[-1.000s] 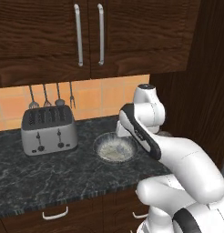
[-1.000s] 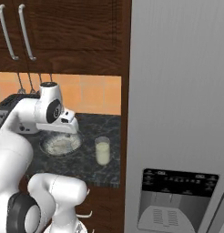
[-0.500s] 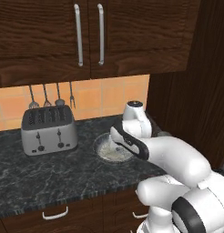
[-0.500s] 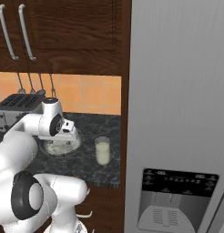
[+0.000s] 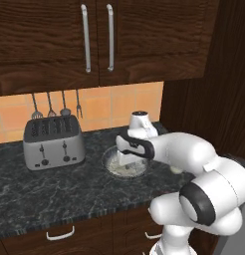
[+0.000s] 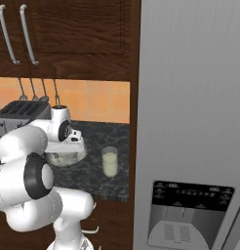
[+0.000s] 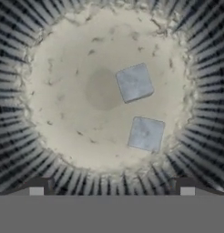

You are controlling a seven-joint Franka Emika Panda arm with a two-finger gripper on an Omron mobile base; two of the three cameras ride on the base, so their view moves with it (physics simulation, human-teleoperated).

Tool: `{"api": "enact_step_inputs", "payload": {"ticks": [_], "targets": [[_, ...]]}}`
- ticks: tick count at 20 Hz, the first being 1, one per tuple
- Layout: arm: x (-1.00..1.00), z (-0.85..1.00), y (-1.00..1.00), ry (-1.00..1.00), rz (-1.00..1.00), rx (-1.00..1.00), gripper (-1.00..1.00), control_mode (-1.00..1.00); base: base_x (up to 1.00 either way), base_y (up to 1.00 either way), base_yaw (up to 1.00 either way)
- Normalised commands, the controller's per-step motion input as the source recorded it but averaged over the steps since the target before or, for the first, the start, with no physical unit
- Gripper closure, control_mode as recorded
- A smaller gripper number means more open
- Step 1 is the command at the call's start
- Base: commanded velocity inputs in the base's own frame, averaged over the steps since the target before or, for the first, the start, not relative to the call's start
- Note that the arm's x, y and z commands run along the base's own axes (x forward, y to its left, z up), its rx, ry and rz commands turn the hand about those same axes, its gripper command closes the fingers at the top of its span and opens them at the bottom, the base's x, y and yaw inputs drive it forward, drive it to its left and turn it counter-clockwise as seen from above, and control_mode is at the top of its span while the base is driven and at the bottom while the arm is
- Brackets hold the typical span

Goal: Grab a lemon wedge from the fridge and one ice cube from the ice bowl, and put them in the glass of lemonade.

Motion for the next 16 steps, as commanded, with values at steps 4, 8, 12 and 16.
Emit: {"api": "enact_step_inputs", "payload": {"ticks": [4, 8, 12, 16], "targets": [[0.00, -0.39, 0.00, 0.01, 0.01, 0.00, -1.00, -1.00, 0.00, 0.00, 0.00], [0.00, -0.39, 0.01, 0.01, 0.02, 0.00, -1.00, -1.00, 0.00, 0.00, 0.00], [0.00, -0.24, 0.07, 0.00, 0.02, 0.00, -1.00, -1.00, 0.00, 0.00, 0.00], [0.00, -0.19, 0.18, 0.00, 0.00, 0.00, -1.00, -1.00, 0.00, 0.00, 0.00]]}}
